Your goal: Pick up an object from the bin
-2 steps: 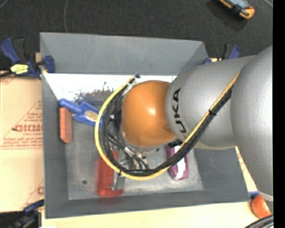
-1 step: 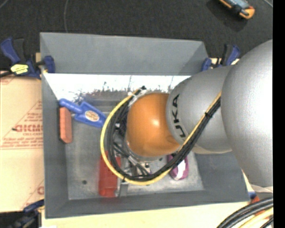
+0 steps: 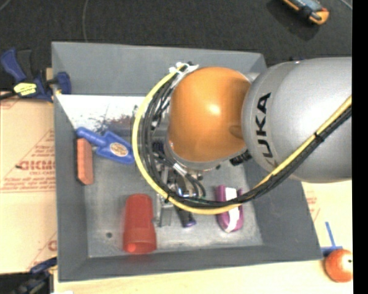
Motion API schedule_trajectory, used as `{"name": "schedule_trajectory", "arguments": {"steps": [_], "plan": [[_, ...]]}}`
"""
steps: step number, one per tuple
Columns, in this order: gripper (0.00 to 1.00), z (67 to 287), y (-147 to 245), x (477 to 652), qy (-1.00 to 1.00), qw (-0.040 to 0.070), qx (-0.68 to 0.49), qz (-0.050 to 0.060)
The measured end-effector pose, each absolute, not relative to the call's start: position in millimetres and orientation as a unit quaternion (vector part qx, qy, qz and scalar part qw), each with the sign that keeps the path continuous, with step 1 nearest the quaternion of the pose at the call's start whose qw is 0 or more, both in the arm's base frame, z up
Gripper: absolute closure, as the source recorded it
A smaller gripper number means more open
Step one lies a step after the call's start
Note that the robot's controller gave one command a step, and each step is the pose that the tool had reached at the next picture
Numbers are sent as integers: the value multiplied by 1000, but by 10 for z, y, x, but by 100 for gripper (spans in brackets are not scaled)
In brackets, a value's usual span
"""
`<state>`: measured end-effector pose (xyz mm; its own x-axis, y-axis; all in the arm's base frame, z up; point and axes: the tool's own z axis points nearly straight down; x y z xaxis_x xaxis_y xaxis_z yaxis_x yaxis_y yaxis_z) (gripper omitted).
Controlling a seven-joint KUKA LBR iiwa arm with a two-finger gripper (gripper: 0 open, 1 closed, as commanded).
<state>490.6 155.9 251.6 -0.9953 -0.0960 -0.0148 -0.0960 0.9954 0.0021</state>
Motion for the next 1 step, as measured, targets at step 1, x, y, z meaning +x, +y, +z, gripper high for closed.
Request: {"name": "schedule_trajectory", "arguments": {"steps": [1], "plan": [[100,1636,1410,4794,1000,0,-16,0]]}}
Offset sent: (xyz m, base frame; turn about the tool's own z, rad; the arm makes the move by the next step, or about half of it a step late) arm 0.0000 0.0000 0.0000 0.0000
